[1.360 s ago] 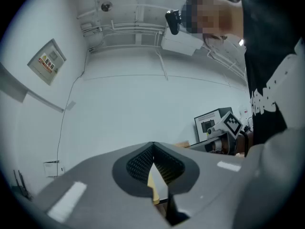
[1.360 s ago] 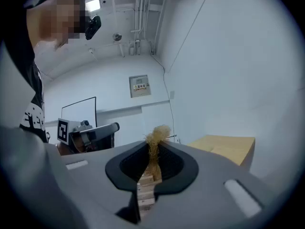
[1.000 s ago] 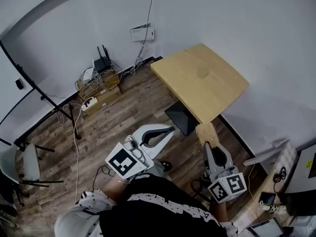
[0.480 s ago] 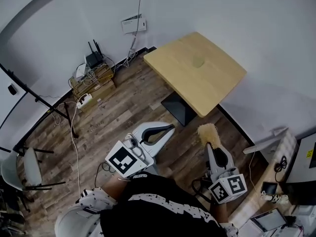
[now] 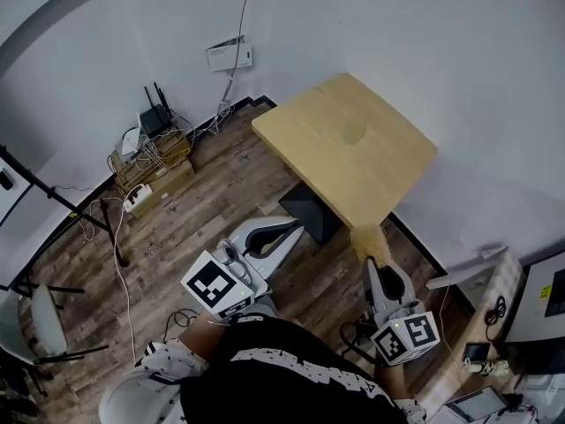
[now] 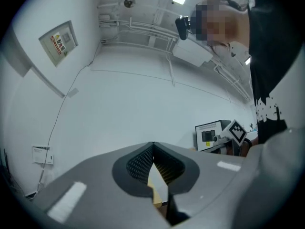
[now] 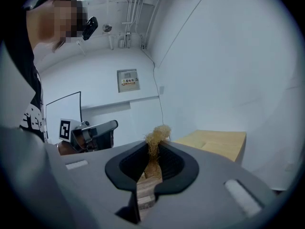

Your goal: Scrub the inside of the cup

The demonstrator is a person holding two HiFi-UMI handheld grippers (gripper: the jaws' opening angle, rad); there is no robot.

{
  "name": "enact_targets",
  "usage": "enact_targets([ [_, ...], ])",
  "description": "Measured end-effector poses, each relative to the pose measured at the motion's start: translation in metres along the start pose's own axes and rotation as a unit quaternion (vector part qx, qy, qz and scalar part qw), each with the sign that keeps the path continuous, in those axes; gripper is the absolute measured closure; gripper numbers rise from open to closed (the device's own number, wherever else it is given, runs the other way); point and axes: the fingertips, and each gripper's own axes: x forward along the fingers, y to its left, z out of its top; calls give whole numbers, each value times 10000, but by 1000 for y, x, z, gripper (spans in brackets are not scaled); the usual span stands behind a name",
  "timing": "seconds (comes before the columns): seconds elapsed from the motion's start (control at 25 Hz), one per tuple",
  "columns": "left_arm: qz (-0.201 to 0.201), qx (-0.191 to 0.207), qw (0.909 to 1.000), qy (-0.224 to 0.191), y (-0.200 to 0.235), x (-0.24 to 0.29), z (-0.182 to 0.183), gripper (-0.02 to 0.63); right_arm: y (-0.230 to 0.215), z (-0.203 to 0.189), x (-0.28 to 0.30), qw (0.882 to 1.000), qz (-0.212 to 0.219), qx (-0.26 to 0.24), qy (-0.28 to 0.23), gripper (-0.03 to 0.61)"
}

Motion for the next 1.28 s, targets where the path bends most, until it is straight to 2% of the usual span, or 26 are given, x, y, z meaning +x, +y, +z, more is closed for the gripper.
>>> enact_targets([
  [0.28, 158, 65, 9998, 121, 58, -1, -12, 612, 3, -1, 65, 9997, 113, -69, 211, 517],
  [0.4, 198, 95, 9993, 302, 79, -3, -20, 612, 7, 1, 91, 9996, 160, -88, 236, 517],
  [0.56, 132, -12, 9988, 466, 97, -1, -18, 612, 11, 3, 119, 9995, 191, -31, 253, 517],
  [0.76, 116, -39, 9989, 463, 131, -6, -20, 612, 15, 6, 150, 9996, 121, -75, 262, 517],
  [1.08, -312, -25, 9981, 538, 158, 10, -22, 600, 14, 13, 175, 9994, -173, -175, 223, 517],
  [1.28, -515, -195, 9964, 639, 168, 12, -28, 598, 8, 10, 181, 9985, -464, -130, 251, 517],
])
